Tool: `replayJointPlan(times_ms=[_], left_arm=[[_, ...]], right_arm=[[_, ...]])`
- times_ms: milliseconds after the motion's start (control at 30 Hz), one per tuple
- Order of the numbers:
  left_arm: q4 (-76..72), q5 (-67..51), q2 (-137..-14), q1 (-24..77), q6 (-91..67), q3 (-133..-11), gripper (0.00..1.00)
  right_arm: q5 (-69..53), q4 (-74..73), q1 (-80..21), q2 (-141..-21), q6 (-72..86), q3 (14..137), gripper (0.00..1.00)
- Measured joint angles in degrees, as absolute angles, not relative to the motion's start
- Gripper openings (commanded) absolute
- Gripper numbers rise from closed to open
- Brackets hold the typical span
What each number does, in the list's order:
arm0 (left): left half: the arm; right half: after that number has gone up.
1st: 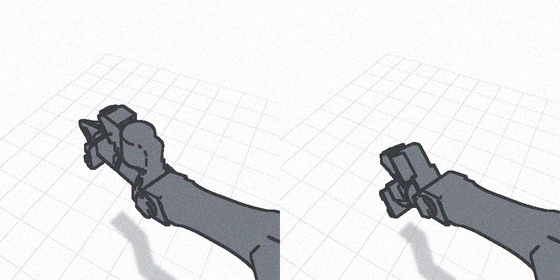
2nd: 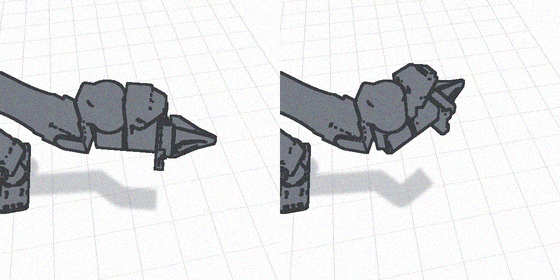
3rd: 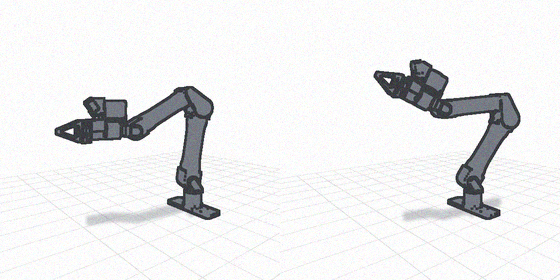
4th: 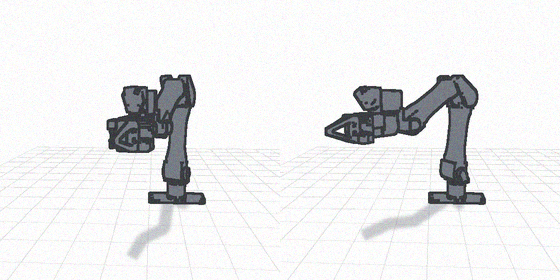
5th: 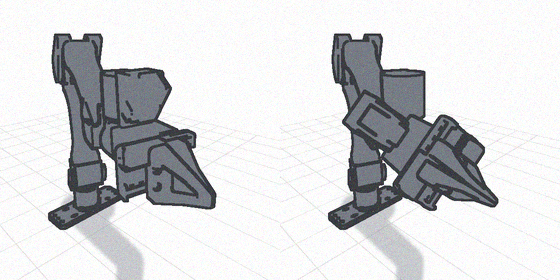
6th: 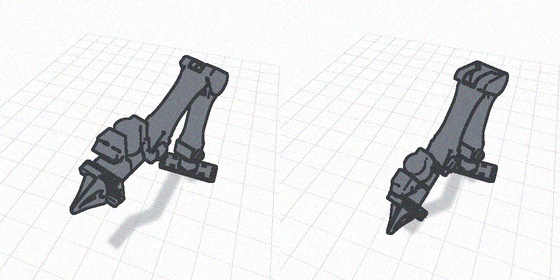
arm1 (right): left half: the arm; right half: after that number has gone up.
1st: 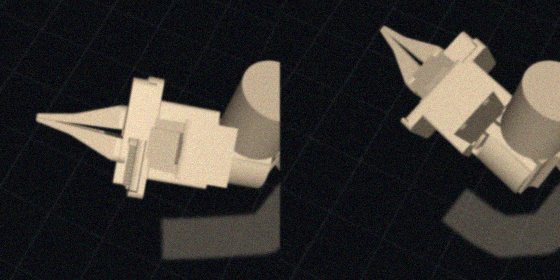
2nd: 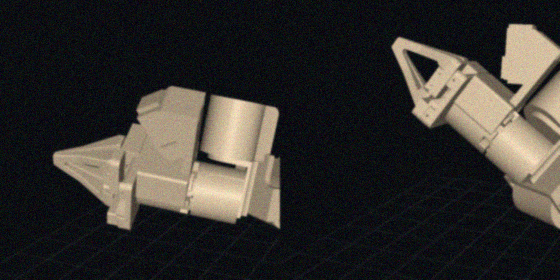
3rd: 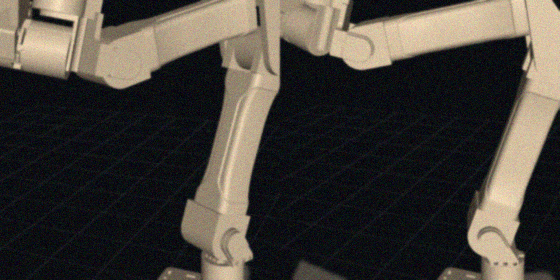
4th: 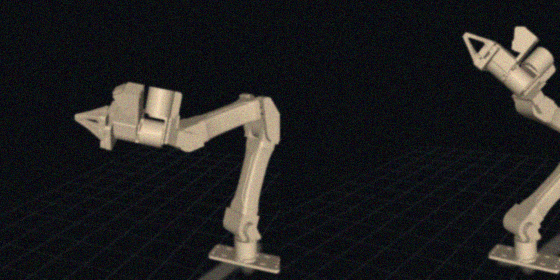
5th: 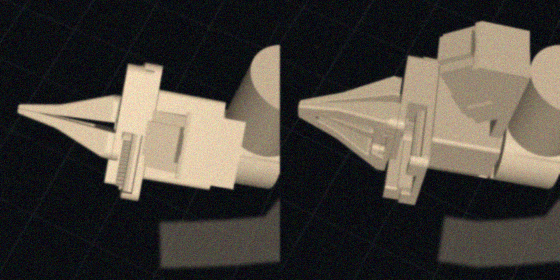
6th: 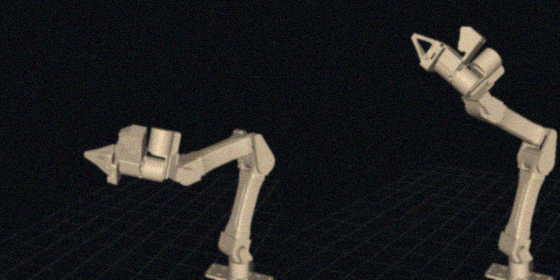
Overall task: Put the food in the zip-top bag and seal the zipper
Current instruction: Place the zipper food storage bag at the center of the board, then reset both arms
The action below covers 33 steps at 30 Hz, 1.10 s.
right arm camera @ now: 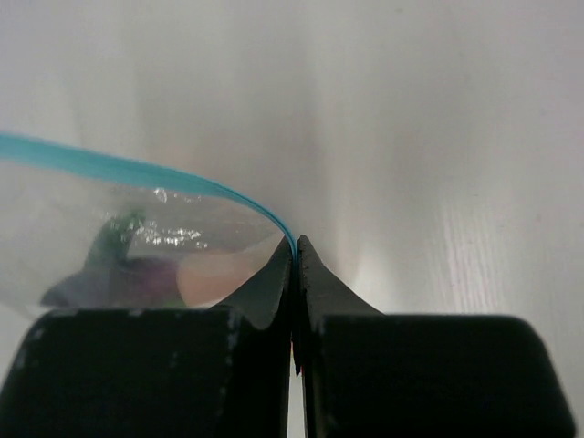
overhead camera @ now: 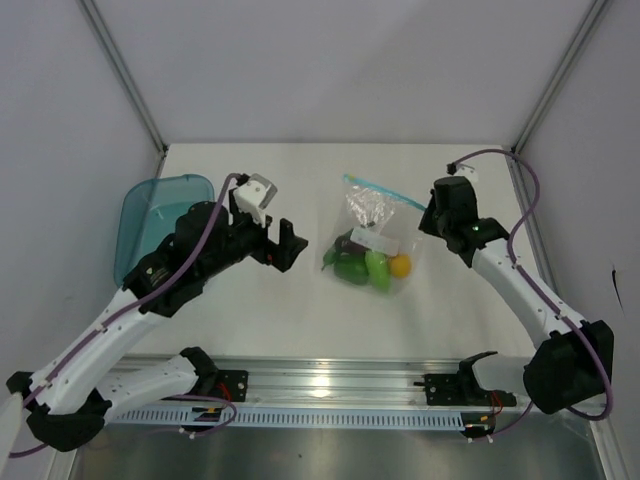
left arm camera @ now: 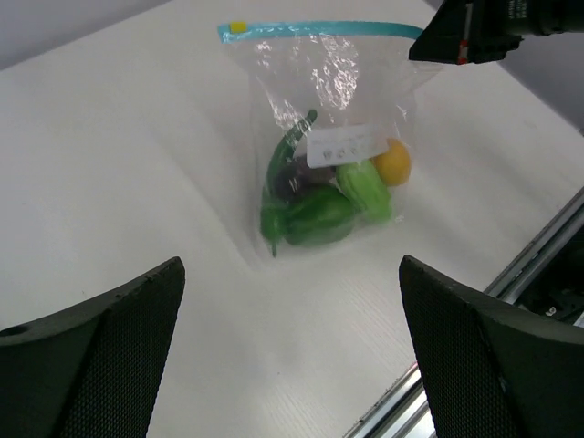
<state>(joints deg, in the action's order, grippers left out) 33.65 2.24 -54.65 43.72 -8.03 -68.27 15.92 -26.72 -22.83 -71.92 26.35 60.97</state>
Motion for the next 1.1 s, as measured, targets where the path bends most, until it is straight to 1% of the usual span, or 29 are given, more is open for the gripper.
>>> replayJointPlan(times_ms=[200, 333, 433, 467, 533, 567, 600, 633, 667, 700, 900, 1100], left_arm=[[30.9, 0.4, -47.7, 43.7, -9.2, -62.7, 0.99], [29.8, -1.6, -44.8, 43.7, -11.3, -56.8, 1.0], [28.8, -2.5, -43.5, 43.7, -13.5, -52.1, 1.0], [28.3, -3.0, -43.0, 43.7, -14.3, -50.5, 0.99], [27.5, -3.9, -42.3, 43.7, -15.9, -48.0, 1.0], [27.3, -4.3, -42.3, 43.7, -16.7, -47.1, 0.99], [27.1, -4.5, -42.3, 43.7, -17.2, -46.6, 0.99], [27.0, -4.7, -42.5, 43.7, -17.8, -46.1, 0.99], [27.0, -4.8, -42.7, 43.7, -18.2, -45.8, 1.0], [27.0, -4.8, -42.8, 43.7, -18.6, -45.7, 0.99], [25.1, -4.9, -42.7, 43.6, -20.9, -45.4, 0.99], [24.3, -7.2, -41.4, 41.6, -23.2, -43.9, 0.99]], right_arm=[[13.9, -24.9, -10.5, -77.5, 26.1, 60.4, 0.0], [13.7, -23.1, -7.4, -83.8, 25.6, 59.9, 0.0], [13.8, -22.7, -7.3, -87.7, 25.3, 59.5, 0.17], [14.0, -22.7, -7.3, -88.3, 25.2, 59.3, 0.26], [14.4, -22.9, -7.3, -88.5, 25.0, 59.0, 0.39], [14.7, -22.8, -7.3, -88.3, 25.1, 59.0, 0.43], [14.9, -22.8, -7.3, -88.2, 24.9, 59.0, 0.5], [15.1, -23.0, -7.3, -88.0, 24.9, 59.0, 0.75], [15.4, -23.2, -7.4, -87.6, 25.2, 59.0, 0.82], [15.7, -23.6, -7.5, -87.2, 24.8, 59.0, 0.99], [17.7, -27.6, -9.7, -81.1, 25.2, 58.9, 0.99], [20.6, -33.4, -16.2, -73.1, 28.6, 57.8, 0.99]])
